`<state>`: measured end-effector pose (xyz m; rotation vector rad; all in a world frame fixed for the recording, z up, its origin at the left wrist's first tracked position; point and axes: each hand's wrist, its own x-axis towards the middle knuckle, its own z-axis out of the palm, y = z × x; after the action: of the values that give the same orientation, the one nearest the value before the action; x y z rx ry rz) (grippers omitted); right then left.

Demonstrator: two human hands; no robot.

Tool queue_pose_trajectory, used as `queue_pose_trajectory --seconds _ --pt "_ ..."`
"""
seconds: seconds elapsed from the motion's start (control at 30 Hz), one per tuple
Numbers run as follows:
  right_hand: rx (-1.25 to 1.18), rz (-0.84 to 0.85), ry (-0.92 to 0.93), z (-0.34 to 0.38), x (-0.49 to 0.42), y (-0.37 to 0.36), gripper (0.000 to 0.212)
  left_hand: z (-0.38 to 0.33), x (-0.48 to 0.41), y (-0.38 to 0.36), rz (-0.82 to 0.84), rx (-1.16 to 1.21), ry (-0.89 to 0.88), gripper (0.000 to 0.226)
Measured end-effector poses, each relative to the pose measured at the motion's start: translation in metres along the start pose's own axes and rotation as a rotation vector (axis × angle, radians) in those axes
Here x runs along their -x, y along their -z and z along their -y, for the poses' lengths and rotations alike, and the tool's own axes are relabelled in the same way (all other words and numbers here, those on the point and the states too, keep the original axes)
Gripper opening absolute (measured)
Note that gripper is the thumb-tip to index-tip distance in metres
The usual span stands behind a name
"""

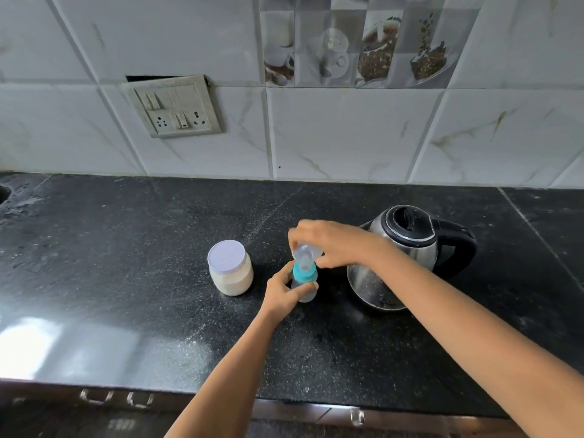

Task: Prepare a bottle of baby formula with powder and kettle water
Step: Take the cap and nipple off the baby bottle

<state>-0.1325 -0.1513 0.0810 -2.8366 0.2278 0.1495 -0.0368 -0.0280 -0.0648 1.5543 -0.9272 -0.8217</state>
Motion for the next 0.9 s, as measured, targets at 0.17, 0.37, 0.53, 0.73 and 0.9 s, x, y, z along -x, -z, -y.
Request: queue_pose_trajectory --seconds 0.17,0.37,0.53,0.73,0.9 --pt "-0.504 -0.37 -0.164 0.001 0.028 -0.009 0.047 0.0 0.002 -0.002 0.006 0.006 0.032 0.045" --pt "-0.831 -0.608 -0.318 0.015 0.069 -0.086 0.037 0.001 0.0 0.003 0.041 -0.07 0.028 0.049" --pt "-0.708 -0.753 -0.504 0.027 0.085 -0.156 0.041 -0.002 -0.002 0.01 0.086 -0.115 0.042 0.054" --pt "-0.607 -0.746 -0.63 0.033 0.089 -0.198 0.068 0.004 -0.004 0.013 0.087 -0.213 0.004 0.057" --pt "-0.563 -0.713 -0.686 0.037 0.092 -0.21 0.079 0.006 -0.007 0.016 0.108 -0.23 0.0 0.06"
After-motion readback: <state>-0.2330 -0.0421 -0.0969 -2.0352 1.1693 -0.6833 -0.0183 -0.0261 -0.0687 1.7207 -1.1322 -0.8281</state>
